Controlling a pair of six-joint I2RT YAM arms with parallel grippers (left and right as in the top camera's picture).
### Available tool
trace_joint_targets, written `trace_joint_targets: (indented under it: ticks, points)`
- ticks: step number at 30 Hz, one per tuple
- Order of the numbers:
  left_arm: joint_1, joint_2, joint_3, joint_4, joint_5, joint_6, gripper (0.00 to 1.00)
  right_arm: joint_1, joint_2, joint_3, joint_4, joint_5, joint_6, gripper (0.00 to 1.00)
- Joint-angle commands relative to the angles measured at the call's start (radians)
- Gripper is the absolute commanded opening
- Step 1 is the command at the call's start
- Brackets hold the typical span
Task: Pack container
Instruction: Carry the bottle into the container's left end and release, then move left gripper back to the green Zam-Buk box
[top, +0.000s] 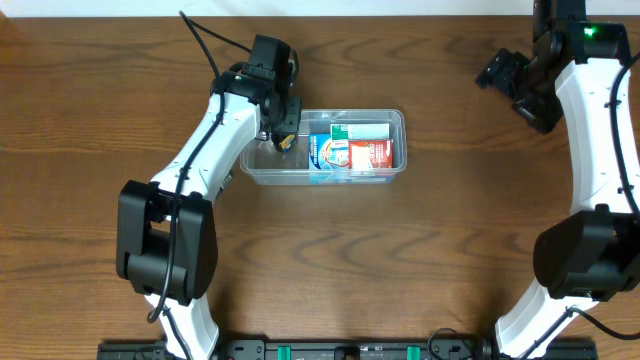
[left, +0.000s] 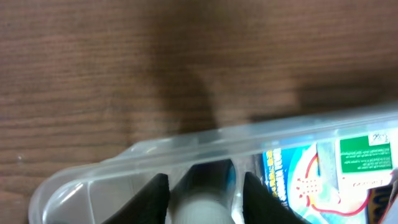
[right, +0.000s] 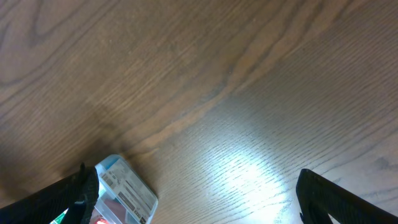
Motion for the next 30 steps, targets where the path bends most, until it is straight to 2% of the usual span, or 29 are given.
trace_joint_targets:
  ticks: [1, 9, 11, 13, 16, 21, 24, 28, 30]
  points:
    - [-0.002, -0.004, 0.000, 0.016, 0.000, 0.006, 0.51, -0.002, -0.012, 0.007, -0.001, 0.003, 0.013, 0.99]
    - [-0.002, -0.076, 0.001, 0.021, 0.026, -0.026, 0.60, -0.002, -0.012, 0.007, -0.001, 0.003, 0.013, 0.99]
    - [0.000, -0.119, 0.001, 0.001, 0.025, -0.031, 0.62, -0.002, -0.012, 0.007, -0.001, 0.003, 0.013, 0.99]
    - [0.009, -0.182, 0.001, -0.030, 0.024, -0.032, 0.71, -0.002, -0.012, 0.007, -0.001, 0.003, 0.013, 0.99]
    - [0.039, -0.266, 0.001, -0.093, 0.015, -0.048, 0.73, -0.002, -0.012, 0.007, -0.001, 0.003, 0.013, 0.99]
    - [0.166, -0.391, 0.001, -0.344, -0.136, -0.133, 0.80, -0.002, -0.011, 0.007, -0.001, 0.003, 0.013, 0.98]
    - [0.271, -0.389, -0.004, -0.478, -0.127, -0.190, 0.81, -0.002, -0.012, 0.007, -0.001, 0.003, 0.013, 0.99]
    - [0.363, -0.351, -0.069, -0.497, -0.055, -0.202, 0.82, -0.002, -0.012, 0.007, -0.001, 0.003, 0.013, 0.99]
    - [0.383, -0.320, -0.108, -0.472, -0.050, -0.161, 0.84, -0.002, -0.012, 0.007, -0.001, 0.003, 0.013, 0.99]
